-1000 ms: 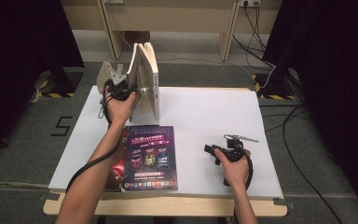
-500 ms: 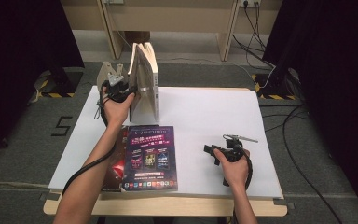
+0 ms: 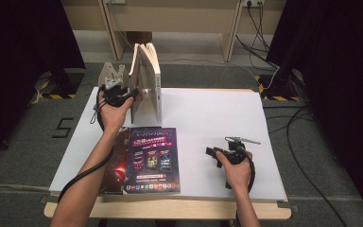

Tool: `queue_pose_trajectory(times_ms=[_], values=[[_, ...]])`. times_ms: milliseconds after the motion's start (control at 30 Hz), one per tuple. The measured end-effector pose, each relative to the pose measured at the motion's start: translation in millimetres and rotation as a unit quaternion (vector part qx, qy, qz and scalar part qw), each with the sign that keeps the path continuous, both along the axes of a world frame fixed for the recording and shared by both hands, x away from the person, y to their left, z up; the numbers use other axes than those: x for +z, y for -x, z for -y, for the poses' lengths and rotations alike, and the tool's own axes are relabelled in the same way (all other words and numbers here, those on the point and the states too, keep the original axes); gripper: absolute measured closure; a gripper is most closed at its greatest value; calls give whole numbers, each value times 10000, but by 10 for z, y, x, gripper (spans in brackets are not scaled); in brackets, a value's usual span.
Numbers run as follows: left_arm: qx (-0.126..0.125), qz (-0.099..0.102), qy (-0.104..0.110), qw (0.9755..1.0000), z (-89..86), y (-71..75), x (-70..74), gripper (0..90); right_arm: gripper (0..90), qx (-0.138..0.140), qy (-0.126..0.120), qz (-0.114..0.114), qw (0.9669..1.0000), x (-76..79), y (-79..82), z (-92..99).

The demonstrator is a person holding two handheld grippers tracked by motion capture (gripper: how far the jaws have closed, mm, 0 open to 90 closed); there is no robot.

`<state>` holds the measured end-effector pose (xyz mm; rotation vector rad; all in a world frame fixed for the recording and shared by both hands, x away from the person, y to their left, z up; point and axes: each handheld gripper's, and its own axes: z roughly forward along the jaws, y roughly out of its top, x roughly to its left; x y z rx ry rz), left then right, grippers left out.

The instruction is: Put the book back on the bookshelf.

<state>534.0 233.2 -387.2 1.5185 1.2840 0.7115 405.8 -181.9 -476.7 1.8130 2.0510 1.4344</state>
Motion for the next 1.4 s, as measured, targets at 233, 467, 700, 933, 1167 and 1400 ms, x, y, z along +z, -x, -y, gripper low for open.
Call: queue_pose_trajectory(times_ms=[233,467,700,933,1167,1400], values=[[-55,-98,80,9999,-48,66,-10,470,563,38,28,38,10000,-9,-3,-21],[-85,-211,170,9996,-134,175,-18,455,561,89,44,15,9999,-2,4,-63],[-126,-434,238,9987,-264,311,-112,439,558,141,57,-2,9999,36,8,-120],[-209,-661,326,9971,-405,492,-241,431,550,227,62,76,9997,133,3,-198],[-510,-967,431,9931,-425,698,-398,429,549,397,73,43,9992,156,-19,-335],[-875,-1348,434,9860,-372,882,-623,452,548,651,188,-92,9977,145,-68,-529]])
